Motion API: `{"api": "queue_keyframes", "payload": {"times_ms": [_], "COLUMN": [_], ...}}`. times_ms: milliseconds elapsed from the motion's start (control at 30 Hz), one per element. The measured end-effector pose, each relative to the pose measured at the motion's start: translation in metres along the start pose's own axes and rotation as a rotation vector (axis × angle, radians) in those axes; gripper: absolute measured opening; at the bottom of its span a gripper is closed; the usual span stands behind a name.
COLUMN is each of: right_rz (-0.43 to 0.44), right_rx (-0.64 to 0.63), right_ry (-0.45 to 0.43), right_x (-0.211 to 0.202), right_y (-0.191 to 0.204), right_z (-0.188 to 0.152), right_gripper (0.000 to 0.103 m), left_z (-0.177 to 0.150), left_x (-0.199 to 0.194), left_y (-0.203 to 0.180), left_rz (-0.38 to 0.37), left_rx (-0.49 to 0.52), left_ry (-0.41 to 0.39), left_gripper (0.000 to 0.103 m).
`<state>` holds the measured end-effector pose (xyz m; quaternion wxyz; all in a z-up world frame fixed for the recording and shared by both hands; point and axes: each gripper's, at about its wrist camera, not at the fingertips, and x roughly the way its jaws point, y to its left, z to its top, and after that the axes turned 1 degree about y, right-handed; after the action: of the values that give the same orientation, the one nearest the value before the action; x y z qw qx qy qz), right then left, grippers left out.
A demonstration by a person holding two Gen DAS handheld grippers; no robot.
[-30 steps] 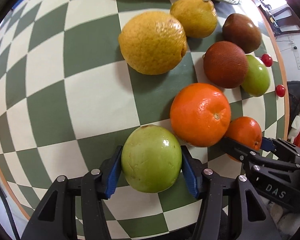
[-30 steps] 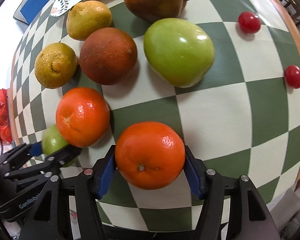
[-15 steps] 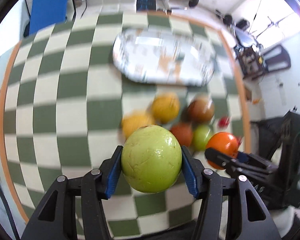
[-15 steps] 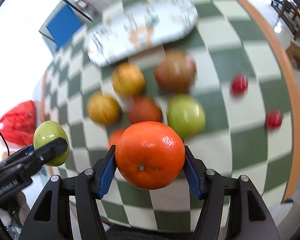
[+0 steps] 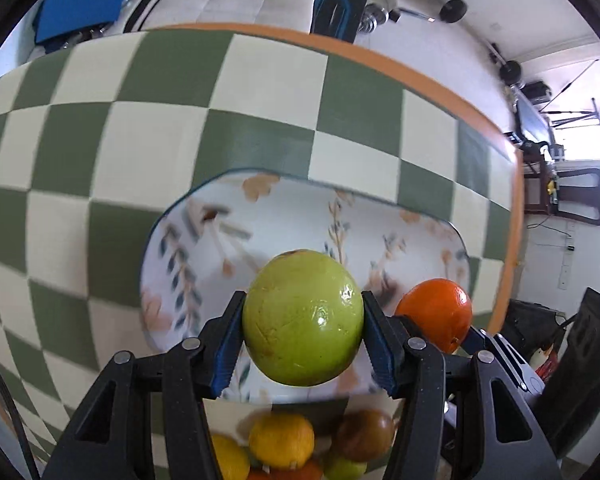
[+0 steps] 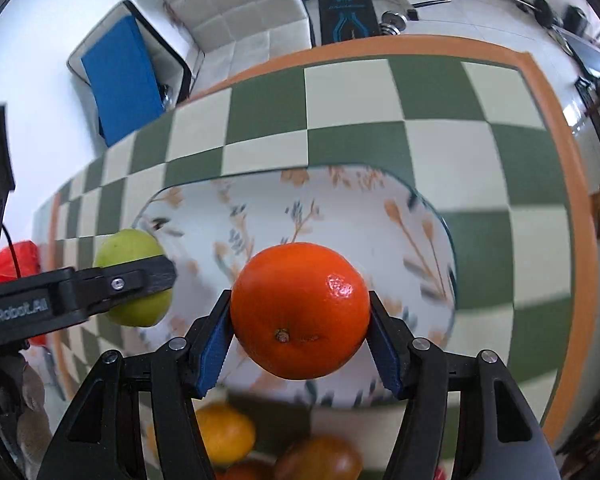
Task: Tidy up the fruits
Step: 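Carry both fruits onto the white floral plate and open both tools, then lift both tools away from the plate toward the remaining fruits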
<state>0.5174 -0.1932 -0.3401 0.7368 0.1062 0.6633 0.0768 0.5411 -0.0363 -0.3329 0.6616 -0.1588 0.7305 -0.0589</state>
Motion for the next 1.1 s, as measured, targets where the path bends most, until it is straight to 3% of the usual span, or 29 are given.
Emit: {"api": "queue_keyframes", "payload": {"times_ms": [133, 433, 467, 500, 533, 567, 633, 767, 967, 1100], "right_rz": [-0.023, -0.006, 0.001, 0.011, 0.008, 0.001, -0.004, -0.04, -0.131, -0.176], "right_rx": [-0.038, -0.035, -0.032, -0.027, -0.021, -0.015, -0.007, 0.011, 0.011, 0.009], "right_ry": [0.028, 0.062, 0.066, 0.068, 0.072, 0.076, 0.076, 0.066, 0.03, -0.008], "right_x": [0.022, 0.034, 0.035, 0.032, 0.03, 0.029, 0.023, 0.009, -0.015, -0.037], "right_y": [-0.003, -0.007, -0.007, -0.009, -0.009, -0.011, -0.013, -0.02, -0.025, -0.022], "right_z": [0.02, 0.031, 0.032, 0.031, 0.03, 0.03, 0.028, 0.019, -0.002, -0.019], "right_gripper": [0.065, 0.066, 0.068, 0.076, 0.081, 0.088, 0.088, 0.095, 0.095, 0.096], "left_z": [0.019, 0.025, 0.025, 0.024, 0.024, 0.023, 0.022, 0.013, -0.013, -0.037], "left_x": [0.011, 0.02, 0.021, 0.02, 0.018, 0.015, 0.008, -0.007, -0.037, -0.055], "left_y": [-0.005, -0.009, -0.01, -0.008, -0.008, -0.008, -0.009, -0.012, -0.016, -0.014], "left_rz": [0.02, 0.098, 0.097, 0.09, 0.085, 0.081, 0.076, 0.108, 0.261, 0.313], "left_rx": [0.007, 0.018, 0.016, 0.01, 0.007, 0.007, 0.013, 0.046, 0.109, 0.14], "left_ry": [0.012, 0.048, 0.046, 0.042, 0.036, 0.028, 0.008, -0.036, -0.175, -0.249], "left_gripper": [0.052, 0.053, 0.054, 0.057, 0.069, 0.083, 0.092, 0.093, 0.093, 0.093]}}
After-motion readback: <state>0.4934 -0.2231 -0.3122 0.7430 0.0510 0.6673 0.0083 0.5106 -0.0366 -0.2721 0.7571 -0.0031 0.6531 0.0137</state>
